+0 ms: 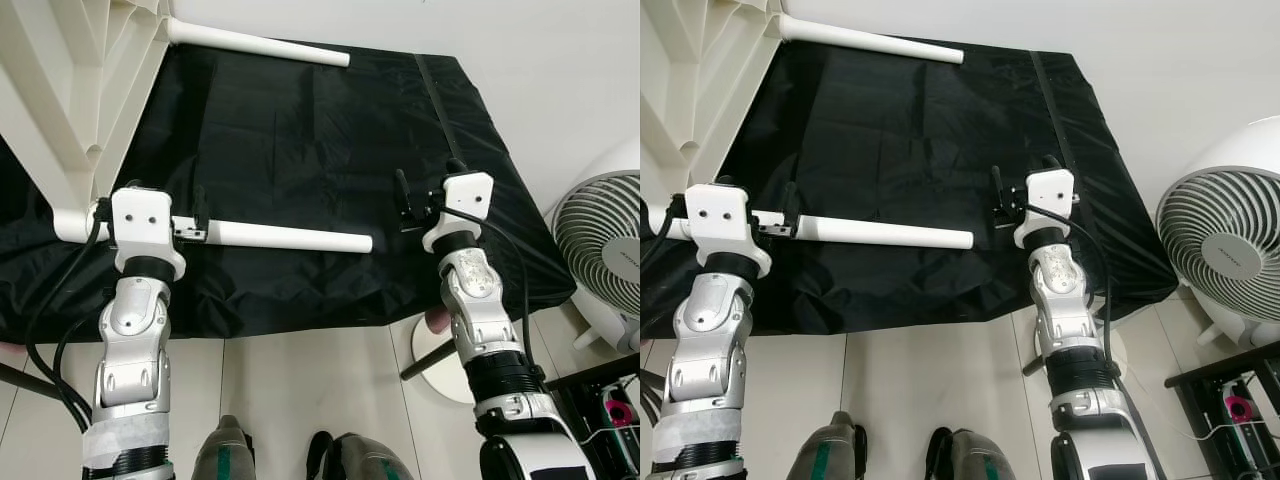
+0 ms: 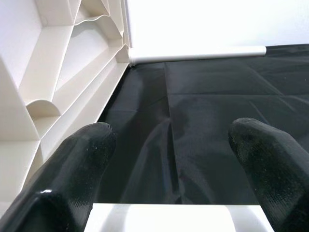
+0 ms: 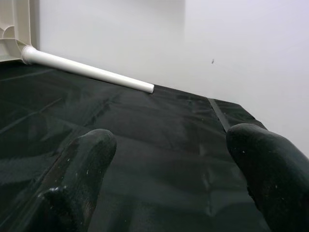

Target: Building children table

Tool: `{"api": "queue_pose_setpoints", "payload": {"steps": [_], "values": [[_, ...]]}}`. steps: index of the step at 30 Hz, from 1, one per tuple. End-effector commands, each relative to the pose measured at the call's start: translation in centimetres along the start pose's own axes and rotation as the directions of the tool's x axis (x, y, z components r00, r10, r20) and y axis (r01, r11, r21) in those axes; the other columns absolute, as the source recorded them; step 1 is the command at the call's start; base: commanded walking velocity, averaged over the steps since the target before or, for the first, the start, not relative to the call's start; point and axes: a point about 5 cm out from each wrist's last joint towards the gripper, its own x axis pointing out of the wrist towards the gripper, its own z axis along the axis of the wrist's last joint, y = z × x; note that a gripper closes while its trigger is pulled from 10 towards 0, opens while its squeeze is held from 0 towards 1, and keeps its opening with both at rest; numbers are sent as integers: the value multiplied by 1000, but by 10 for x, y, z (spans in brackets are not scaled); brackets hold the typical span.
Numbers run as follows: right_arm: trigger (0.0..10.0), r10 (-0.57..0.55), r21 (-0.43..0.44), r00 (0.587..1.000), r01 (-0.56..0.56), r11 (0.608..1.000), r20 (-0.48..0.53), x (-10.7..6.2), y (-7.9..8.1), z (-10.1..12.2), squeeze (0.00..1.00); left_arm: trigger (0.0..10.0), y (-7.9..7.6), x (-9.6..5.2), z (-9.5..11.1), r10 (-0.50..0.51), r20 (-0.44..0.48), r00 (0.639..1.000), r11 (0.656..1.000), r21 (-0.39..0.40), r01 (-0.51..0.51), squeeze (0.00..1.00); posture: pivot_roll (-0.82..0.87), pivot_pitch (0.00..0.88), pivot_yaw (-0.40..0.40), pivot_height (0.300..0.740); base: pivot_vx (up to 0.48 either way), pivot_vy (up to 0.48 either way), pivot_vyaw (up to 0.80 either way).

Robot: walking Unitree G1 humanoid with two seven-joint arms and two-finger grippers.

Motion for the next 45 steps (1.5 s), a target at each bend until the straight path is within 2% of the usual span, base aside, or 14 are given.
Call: {"api": "queue_pose_setpoints", "payload": {"steps": [1, 6, 27, 31, 39, 45], "values": [[10000, 3, -12, 1000, -3, 1000, 0, 1, -2, -1, 0, 10000, 5, -1, -3, 119, -11, 993, 993, -12, -119, 0, 162, 60, -101, 740, 0, 300, 0], [10000, 3, -12, 1000, -3, 1000, 0, 0, -2, -1, 0, 10000, 4, -2, -3, 119, -13, 993, 993, -13, -119, 0, 161, 58, -99, 740, 0, 299, 0], [10000, 5, -12, 1000, -5, 1000, -4, -4, -3, -2, 0, 10000, 4, -6, -4, 122, -15, 992, 991, 56, -121, 0, 159, 73, -97, 740, 0, 0, 0], [10000, 11, -29, 1000, -11, 1000, -1, -4, -5, -2, 0, 10000, -1, -8, -4, 96, -9, 995, 990, 103, -95, 0, 161, 82, -98, 740, 0, 0, 0], [10000, 13, -44, 999, -12, 999, 34, 1, -10, 7, 0, 10000, -3, -9, -1, 69, 5, 998, 991, 113, -69, 0, 161, 80, -95, 740, 0, 0, 0], [10000, 37, -60, 998, -34, 998, 51, -1, -5, 9, 0, 10000, -13, -16, -5, -29, -8, 1000, 993, 111, 29, 0, 164, 80, -93, 740, 0, 0, 0]]}}
